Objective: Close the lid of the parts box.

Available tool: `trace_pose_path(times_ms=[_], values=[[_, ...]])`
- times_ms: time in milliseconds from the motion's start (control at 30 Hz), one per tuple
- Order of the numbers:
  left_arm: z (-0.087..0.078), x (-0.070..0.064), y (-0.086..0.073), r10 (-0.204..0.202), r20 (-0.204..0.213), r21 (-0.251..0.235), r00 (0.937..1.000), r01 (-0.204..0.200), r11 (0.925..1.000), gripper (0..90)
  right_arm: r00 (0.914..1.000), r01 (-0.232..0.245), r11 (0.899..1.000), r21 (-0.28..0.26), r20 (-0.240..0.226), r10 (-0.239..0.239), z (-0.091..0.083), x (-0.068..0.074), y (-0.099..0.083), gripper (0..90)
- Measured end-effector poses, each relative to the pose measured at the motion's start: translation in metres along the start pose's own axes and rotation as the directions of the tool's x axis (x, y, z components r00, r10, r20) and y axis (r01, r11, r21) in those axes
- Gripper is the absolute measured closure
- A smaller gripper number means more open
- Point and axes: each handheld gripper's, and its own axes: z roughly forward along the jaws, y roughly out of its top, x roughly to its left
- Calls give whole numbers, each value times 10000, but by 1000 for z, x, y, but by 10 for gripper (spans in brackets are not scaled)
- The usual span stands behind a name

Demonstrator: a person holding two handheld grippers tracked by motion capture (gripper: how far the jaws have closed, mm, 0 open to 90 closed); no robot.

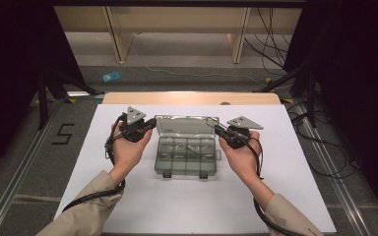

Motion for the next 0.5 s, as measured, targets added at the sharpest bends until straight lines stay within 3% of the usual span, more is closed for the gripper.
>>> trace_pose_path(times_ms=[33,133,200,333,367,500], values=[[0,0,0,-12,0,-9,10000,12,10000,872,9998,220,9997,-44,36,-219,0,0,0,900],[0,-1,-1,-2,-7,-34,10000,2,10000,872,10000,43,9998,187,-67,-41,-1,3,0,900],[-1,-1,-2,-13,-1,-52,10000,13,10000,870,9997,227,9997,73,7,-227,-1,1,-3,900],[-3,-4,-4,-7,-5,-81,10000,7,10000,869,9999,52,9990,435,-161,-45,-7,0,-9,900],[-4,-5,-4,-15,-19,-86,10000,15,10000,869,9996,209,9991,370,-178,-203,-8,-1,-11,900],[-6,-7,-6,-4,-23,-103,10000,4,9999,869,9998,-104,9984,548,-183,115,-15,-5,-16,900]])
